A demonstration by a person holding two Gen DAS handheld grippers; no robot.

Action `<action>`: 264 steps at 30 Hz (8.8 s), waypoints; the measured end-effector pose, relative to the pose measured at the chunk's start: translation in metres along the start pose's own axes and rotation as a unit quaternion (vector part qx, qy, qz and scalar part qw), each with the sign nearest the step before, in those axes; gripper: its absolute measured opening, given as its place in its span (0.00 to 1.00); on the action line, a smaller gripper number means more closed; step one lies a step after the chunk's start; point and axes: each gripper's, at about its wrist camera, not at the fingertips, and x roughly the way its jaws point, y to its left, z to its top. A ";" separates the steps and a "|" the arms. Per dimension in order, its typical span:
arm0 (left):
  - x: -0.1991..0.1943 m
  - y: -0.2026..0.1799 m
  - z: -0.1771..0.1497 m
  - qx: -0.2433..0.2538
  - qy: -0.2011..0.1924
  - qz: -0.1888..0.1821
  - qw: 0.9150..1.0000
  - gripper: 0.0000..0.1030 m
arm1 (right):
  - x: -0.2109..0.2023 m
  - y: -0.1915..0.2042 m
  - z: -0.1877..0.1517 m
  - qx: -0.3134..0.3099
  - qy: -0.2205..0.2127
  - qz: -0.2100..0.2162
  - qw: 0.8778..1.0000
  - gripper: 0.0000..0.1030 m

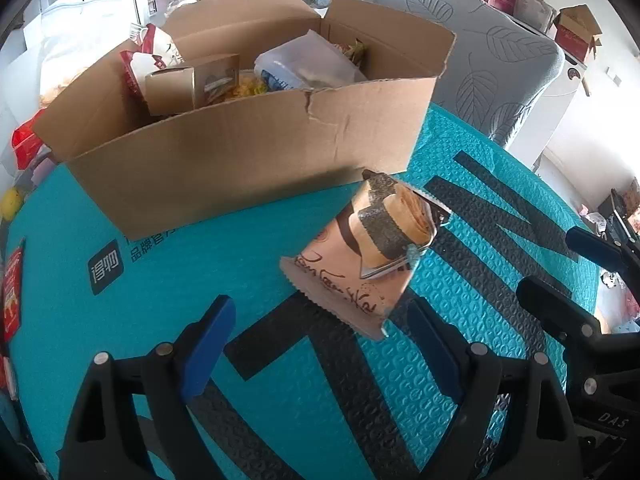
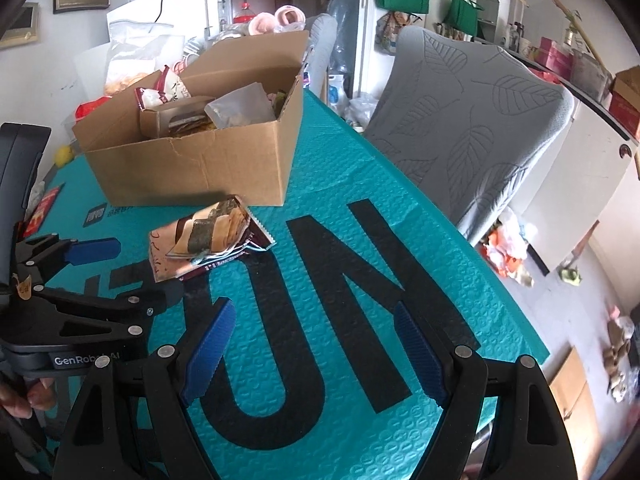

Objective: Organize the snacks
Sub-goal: 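Move both tools toward the tan seaweed-roll snack pack on the table, then grasp the seaweed snack pack with the left tool while the right tool grips its other edge, then lift the seaweed pack with both tools and carry it toward the box, then lower the seaweed pack into the cardboard box and open both tools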

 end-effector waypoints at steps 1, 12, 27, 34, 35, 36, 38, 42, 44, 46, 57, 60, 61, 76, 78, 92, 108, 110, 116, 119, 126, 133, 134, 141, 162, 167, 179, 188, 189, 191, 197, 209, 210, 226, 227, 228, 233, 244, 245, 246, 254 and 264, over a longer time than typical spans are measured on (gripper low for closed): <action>0.001 0.003 0.000 -0.003 0.001 0.003 1.000 0.86 | 0.003 0.000 0.000 -0.001 0.003 0.003 1.000 0.80; -0.002 0.051 -0.002 -0.042 -0.008 0.022 0.999 0.86 | 0.027 0.013 0.000 -0.014 0.022 0.043 0.999 0.80; -0.007 0.046 0.010 0.032 -0.026 -0.026 0.999 0.86 | 0.060 0.030 0.015 -0.036 0.028 0.065 0.997 0.79; 0.006 0.039 0.018 0.038 -0.016 -0.073 0.997 0.86 | 0.070 0.033 0.025 -0.050 0.018 0.077 0.996 0.66; 0.007 0.039 0.020 0.039 -0.015 -0.077 0.996 0.86 | 0.074 0.035 0.029 -0.052 0.017 0.079 0.995 0.66; 0.009 0.038 0.020 0.041 -0.015 -0.078 0.996 0.86 | 0.075 0.035 0.030 -0.055 0.017 0.081 0.995 0.66; 0.010 0.035 0.022 0.051 -0.016 -0.080 0.995 0.86 | 0.076 0.037 0.033 -0.065 0.018 0.084 0.994 0.65; 0.009 0.028 0.025 0.076 -0.024 -0.085 0.993 0.86 | 0.080 0.043 0.039 -0.093 0.021 0.089 0.991 0.60; 0.010 0.023 0.026 0.090 -0.026 -0.083 0.992 0.86 | 0.084 0.047 0.042 -0.101 0.021 0.099 0.990 0.59; 0.012 0.021 0.029 0.093 -0.021 -0.086 0.992 0.82 | 0.088 0.051 0.047 -0.109 0.020 0.100 0.989 0.58; 0.026 0.025 0.034 0.079 0.001 -0.123 0.989 0.56 | 0.093 0.054 0.053 -0.121 0.016 0.129 0.984 0.50; 0.029 0.022 0.035 0.084 0.001 -0.129 0.988 0.52 | 0.094 0.057 0.054 -0.128 0.013 0.134 0.983 0.46; 0.029 0.022 0.035 0.083 0.000 -0.129 0.988 0.51 | 0.094 0.057 0.053 -0.128 0.012 0.136 0.982 0.45; 0.019 0.017 0.029 0.085 -0.017 -0.112 0.990 0.42 | 0.076 0.063 0.041 -0.122 -0.008 0.143 0.982 0.23; 0.016 0.016 0.028 0.087 -0.021 -0.107 0.990 0.42 | 0.073 0.065 0.039 -0.127 -0.012 0.140 0.982 0.22; 0.005 0.014 0.017 0.094 -0.019 -0.101 0.990 0.42 | 0.061 0.068 0.023 -0.126 -0.018 0.131 0.983 0.22; 0.023 0.025 0.017 0.116 -0.011 -0.097 0.988 0.42 | 0.079 0.058 0.037 -0.098 0.015 0.131 0.986 0.48; 0.024 0.027 0.019 0.114 -0.009 -0.101 0.988 0.42 | 0.081 0.057 0.040 -0.100 0.018 0.134 0.986 0.48; 0.019 0.032 0.022 0.112 -0.011 -0.115 0.987 0.42 | 0.086 0.059 0.047 -0.116 0.023 0.130 0.985 0.48; 0.021 0.035 0.025 0.108 -0.009 -0.118 0.987 0.42 | 0.089 0.061 0.050 -0.119 0.021 0.128 0.984 0.48; 0.021 0.033 0.031 0.111 -0.006 -0.127 0.986 0.42 | 0.092 0.066 0.051 -0.133 0.020 0.128 0.983 0.48; 0.025 0.031 0.030 0.102 -0.013 -0.144 0.984 0.42 | 0.091 0.061 0.051 -0.127 0.017 0.137 0.982 0.44; 0.027 0.031 0.030 0.101 -0.013 -0.145 0.984 0.42 | 0.090 0.062 0.050 -0.129 0.016 0.140 0.981 0.37; 0.015 0.020 0.029 0.118 -0.029 -0.121 0.985 0.42 | 0.085 0.067 0.045 -0.130 0.008 0.138 0.982 0.26; 0.026 0.030 0.026 0.077 -0.013 -0.130 0.988 0.42 | 0.078 0.064 0.037 -0.114 0.008 0.149 0.982 0.23; 0.023 0.030 0.025 0.074 -0.018 -0.131 0.988 0.42 | 0.075 0.063 0.037 -0.115 -0.003 0.147 0.982 0.23; -0.006 0.024 0.022 0.084 -0.039 -0.116 0.989 0.42 | 0.057 0.068 0.034 -0.122 -0.025 0.143 0.982 0.23; -0.049 0.023 0.023 0.094 -0.081 -0.109 0.986 0.42 | 0.020 0.070 0.037 -0.129 -0.061 0.136 0.980 0.23; -0.055 0.024 0.023 0.094 -0.086 -0.110 0.986 0.42 | 0.015 0.070 0.038 -0.129 -0.068 0.134 0.980 0.23; -0.064 0.023 0.026 0.095 -0.096 -0.110 0.985 0.42 | 0.006 0.071 0.041 -0.130 -0.077 0.133 0.980 0.23; -0.091 0.026 0.036 0.097 -0.130 -0.104 0.981 0.42 | -0.018 0.076 0.057 -0.136 -0.107 0.129 0.976 0.23; -0.125 0.041 0.075 0.097 -0.183 -0.086 0.974 0.42 | -0.046 0.086 0.100 -0.159 -0.159 0.123 0.967 0.23; -0.126 0.043 0.079 0.094 -0.187 -0.088 0.974 0.42 | -0.047 0.085 0.104 -0.160 -0.162 0.125 0.966 0.23; -0.044 0.064 0.129 0.073 -0.138 -0.079 0.985 0.42 | 0.050 0.100 0.147 -0.160 -0.088 0.147 0.972 0.22; -0.041 0.065 0.129 0.072 -0.136 -0.078 0.985 0.42 | 0.054 0.099 0.147 -0.159 -0.084 0.147 0.973 0.22; -0.038 0.066 0.128 0.071 -0.134 -0.076 0.985 0.42 | 0.057 0.097 0.147 -0.156 -0.082 0.146 0.973 0.22; -0.025 0.070 0.126 0.062 -0.122 -0.067 0.988 0.42 | 0.067 0.093 0.146 -0.149 -0.071 0.140 0.976 0.22; -0.033 0.071 0.129 0.052 -0.125 -0.021 0.991 0.42 | 0.064 0.092 0.146 -0.140 -0.063 0.113 0.982 0.23; -0.035 0.072 0.130 0.048 -0.125 -0.018 0.991 0.42 | 0.061 0.092 0.147 -0.139 -0.064 0.110 0.982 0.25; -0.038 0.072 0.132 0.045 -0.125 -0.016 0.991 0.42 | 0.057 0.091 0.148 -0.137 -0.067 0.106 0.983 0.33; -0.055 0.075 0.146 0.018 -0.122 0.030 0.992 0.46 | 0.029 0.087 0.159 -0.112 -0.088 0.065 0.988 0.71; -0.085 0.074 0.146 0.006 -0.147 0.077 0.986 0.78 | 0.008 0.067 0.174 -0.056 -0.075 0.001 0.996 0.77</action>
